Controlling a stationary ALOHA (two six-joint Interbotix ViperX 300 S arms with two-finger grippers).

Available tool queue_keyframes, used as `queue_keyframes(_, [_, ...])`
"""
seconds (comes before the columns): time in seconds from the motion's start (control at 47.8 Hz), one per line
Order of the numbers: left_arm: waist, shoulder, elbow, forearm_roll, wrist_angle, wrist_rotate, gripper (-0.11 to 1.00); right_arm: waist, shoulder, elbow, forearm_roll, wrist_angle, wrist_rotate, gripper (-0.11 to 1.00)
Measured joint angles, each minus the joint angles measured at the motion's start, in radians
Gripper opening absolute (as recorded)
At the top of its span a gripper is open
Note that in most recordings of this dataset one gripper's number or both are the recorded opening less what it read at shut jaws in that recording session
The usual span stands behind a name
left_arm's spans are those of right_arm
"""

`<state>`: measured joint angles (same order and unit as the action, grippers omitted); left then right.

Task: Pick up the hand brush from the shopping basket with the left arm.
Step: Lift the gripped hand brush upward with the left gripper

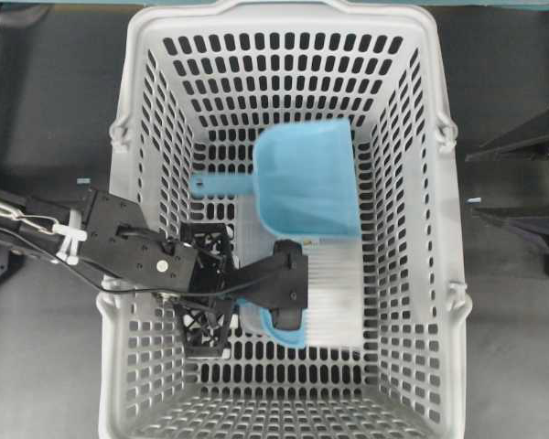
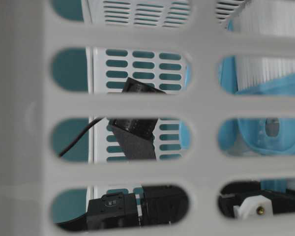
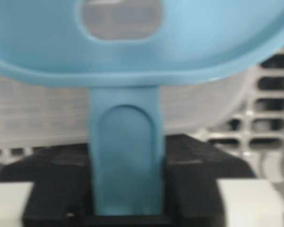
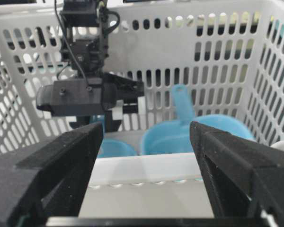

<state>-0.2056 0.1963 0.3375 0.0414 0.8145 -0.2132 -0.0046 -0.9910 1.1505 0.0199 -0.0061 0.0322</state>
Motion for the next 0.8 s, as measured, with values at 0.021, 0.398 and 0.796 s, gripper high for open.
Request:
queue_keyframes(0.021, [0.002, 0.0, 0.0, 0.0, 0.002, 0.0, 0.23, 0.0, 0.0, 0.0, 0.0, 0.0, -0.002, 0.71])
queue_keyframes(0.398, [0.0, -0.006, -0.002, 0.0, 0.003, 0.002, 0.23, 0.0, 0.0, 0.002, 0.0, -0.002, -0.002, 0.71])
queue_keyframes(0.796, [-0.021, -0.112, -0.138, 0.0, 0.117, 0.0, 0.23, 0.0, 0.0, 0.005, 0.0, -0.002, 0.0, 0.71])
